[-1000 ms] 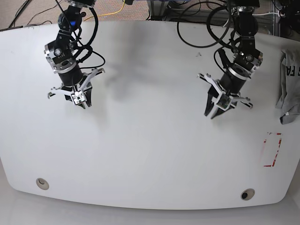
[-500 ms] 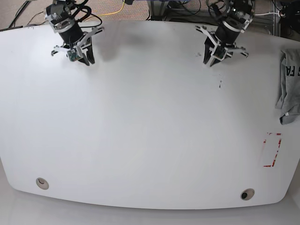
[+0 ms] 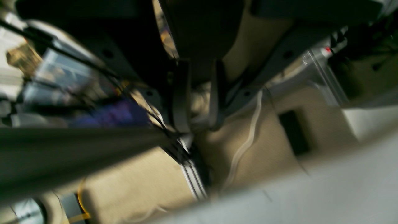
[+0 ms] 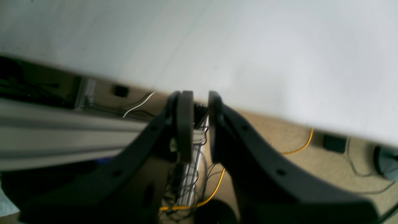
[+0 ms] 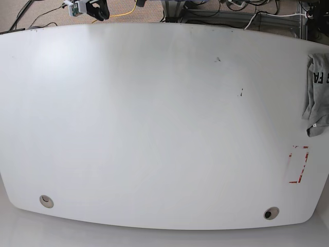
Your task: Layout the t-shirt on the table in an organized manner, then fold the t-shirt properly
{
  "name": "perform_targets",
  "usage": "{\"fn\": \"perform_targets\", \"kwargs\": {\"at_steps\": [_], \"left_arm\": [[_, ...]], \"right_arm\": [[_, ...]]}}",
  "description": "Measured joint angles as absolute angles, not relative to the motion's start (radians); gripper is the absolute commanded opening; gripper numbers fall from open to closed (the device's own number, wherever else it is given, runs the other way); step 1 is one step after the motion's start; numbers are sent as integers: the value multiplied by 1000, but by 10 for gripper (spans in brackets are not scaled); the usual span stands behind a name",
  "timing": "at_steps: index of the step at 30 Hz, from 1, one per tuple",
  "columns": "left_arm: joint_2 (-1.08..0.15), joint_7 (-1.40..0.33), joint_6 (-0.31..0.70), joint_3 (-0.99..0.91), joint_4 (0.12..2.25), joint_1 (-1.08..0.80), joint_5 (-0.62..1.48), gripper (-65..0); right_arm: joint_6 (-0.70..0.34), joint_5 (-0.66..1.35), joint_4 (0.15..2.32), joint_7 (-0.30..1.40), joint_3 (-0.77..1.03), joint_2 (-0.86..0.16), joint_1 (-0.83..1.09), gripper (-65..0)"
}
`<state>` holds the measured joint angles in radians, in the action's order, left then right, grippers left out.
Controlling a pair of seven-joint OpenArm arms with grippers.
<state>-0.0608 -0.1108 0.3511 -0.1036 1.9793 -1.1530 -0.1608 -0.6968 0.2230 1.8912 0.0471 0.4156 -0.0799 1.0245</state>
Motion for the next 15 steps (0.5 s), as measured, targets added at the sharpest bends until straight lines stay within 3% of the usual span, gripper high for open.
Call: {"fn": "perform_targets", "kwargs": {"at_steps": [8, 15], "left_arm": [[-62, -107, 348, -118, 1927, -1266, -160, -553], [-62, -117, 353, -118, 1734, -1183, -159, -553]], "right_arm": [[-693, 267, 1848, 27, 411, -78, 1177, -572], [-688, 250, 1630, 36, 392, -82, 1155, -572]]}}
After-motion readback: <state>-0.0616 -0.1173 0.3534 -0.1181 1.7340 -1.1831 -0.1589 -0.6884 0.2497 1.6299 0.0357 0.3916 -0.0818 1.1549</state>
